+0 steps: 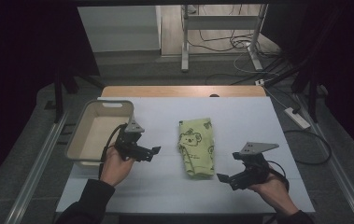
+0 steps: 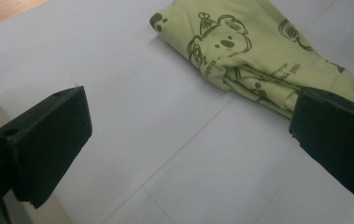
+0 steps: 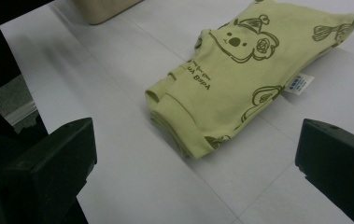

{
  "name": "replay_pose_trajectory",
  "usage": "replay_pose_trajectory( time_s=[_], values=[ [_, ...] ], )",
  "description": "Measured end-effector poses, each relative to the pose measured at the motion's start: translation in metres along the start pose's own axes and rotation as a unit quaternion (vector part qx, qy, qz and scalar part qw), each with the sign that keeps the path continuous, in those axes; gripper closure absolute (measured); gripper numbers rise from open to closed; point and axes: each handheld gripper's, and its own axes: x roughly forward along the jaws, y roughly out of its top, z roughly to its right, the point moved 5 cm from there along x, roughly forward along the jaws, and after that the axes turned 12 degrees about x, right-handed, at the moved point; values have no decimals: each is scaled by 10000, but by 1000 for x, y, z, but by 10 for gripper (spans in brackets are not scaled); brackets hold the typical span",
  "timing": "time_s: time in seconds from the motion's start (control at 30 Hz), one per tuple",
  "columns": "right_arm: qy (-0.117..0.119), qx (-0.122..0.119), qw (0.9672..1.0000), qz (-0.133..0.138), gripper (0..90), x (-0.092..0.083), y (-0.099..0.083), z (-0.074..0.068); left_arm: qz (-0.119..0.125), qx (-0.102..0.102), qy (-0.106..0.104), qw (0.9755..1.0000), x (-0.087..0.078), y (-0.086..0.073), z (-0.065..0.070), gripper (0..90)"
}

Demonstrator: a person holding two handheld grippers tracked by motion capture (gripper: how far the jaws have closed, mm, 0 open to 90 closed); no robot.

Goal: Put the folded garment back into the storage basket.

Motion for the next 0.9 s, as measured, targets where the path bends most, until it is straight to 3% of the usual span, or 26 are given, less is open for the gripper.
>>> replay_pose_trajectory(
  time_s=[0.2, 0.4, 0.67, 0.9],
  values=[
    [2, -76, 9999, -111, 0, 7, 1, -1, -28, 28, -138, 9999, 16, 10, -6, 0],
    [48, -80, 9999, -143, 0, 13, 2, -2, -56, 35, -153, 9999, 29, 19, -11, 0],
    [-24, -265, 9991, -325, 0, 21, 2, -2, -67, 25, -206, 9998, 47, 34, -14, 0],
    [-12, -250, 9986, -466, 0, 26, 3, -2, -118, 19, -220, 9997, 63, 44, -16, 0]
  ],
)
